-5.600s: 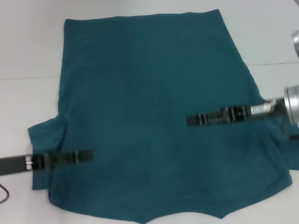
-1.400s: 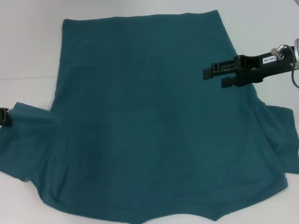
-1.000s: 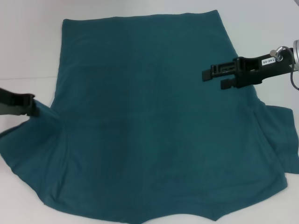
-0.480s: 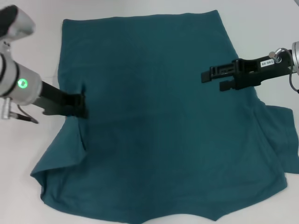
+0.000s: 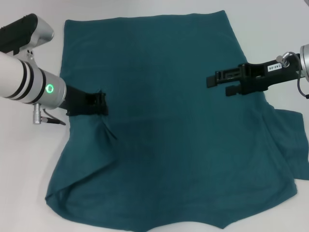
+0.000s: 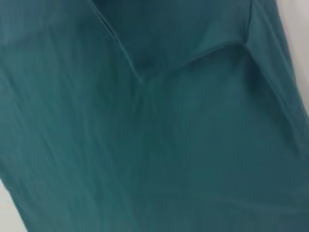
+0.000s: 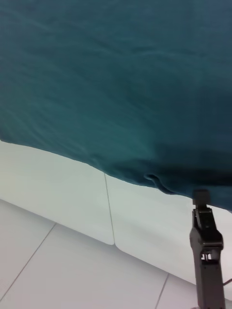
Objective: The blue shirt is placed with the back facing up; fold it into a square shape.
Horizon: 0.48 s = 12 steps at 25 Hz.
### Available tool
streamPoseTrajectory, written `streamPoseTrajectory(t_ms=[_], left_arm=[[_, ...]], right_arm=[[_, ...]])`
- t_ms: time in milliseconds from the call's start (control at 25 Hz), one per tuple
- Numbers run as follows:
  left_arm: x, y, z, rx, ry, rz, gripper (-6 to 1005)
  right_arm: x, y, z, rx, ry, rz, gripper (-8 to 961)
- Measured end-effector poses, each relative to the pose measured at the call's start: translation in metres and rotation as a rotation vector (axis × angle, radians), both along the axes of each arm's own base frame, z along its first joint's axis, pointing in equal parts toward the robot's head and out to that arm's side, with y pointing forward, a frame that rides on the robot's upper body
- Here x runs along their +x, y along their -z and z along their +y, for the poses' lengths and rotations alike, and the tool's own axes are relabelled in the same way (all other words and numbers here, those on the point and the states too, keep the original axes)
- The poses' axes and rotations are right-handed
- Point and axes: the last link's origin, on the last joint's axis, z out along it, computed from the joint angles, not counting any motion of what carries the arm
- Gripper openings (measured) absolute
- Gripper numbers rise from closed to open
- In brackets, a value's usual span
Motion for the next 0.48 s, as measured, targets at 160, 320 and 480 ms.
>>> streamPoseTrajectory(t_ms=[160, 320, 480], left_arm=[[-0.004, -0.002, -0.002, -0.005, 0.005, -0.002, 15], [-0.012, -0.01, -0.007, -0.012, 0.019, 0.009, 65], [-0.013, -0.018, -0.015, -0.032, 0.048, -0.005, 213]], right_arm=[[0.002, 0.0, -0.001, 0.002, -0.003, -0.003, 944], [0.002, -0.001, -0.001, 0.006, -0.012, -0.007, 944], [0.002, -0.001, -0.001, 0.007, -0.019, -0.01, 945]])
